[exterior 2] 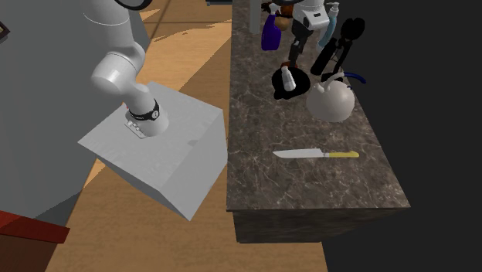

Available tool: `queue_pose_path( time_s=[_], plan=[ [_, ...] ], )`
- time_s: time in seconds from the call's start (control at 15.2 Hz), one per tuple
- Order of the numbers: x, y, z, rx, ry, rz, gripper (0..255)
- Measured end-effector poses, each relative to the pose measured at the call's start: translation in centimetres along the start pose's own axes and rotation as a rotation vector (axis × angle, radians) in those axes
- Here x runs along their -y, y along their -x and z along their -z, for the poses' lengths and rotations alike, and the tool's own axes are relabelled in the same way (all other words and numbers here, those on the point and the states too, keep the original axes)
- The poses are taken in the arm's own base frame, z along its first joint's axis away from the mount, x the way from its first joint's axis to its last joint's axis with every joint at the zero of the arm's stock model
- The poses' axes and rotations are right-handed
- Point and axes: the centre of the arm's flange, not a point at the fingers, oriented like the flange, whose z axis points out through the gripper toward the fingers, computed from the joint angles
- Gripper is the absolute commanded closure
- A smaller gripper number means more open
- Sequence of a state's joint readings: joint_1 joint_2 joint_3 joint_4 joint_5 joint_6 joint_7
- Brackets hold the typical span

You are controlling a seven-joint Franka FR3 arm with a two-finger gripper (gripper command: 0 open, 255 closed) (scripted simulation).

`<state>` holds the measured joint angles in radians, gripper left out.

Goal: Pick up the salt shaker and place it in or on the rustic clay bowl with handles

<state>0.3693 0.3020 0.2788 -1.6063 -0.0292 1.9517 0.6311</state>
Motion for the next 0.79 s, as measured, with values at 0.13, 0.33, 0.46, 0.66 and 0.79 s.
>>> queue_pose_path(
  time_s=[0.13, 0.33, 0.46, 0.66, 0.79],
  plan=[
    [0.0, 0.1, 0.8, 0.000, 0.000, 0.000, 0],
    [0.2, 0.1, 3.8, -0.001, -0.001, 0.000, 0],
    [0.1, 0.1, 4.6, -0.001, -0.001, 0.000, 0],
    [0.0, 0.0, 5.0, 0.000, 0.000, 0.000, 0],
    [0.0, 0.0, 5.0, 0.000, 0.000, 0.000, 0]
  ],
)
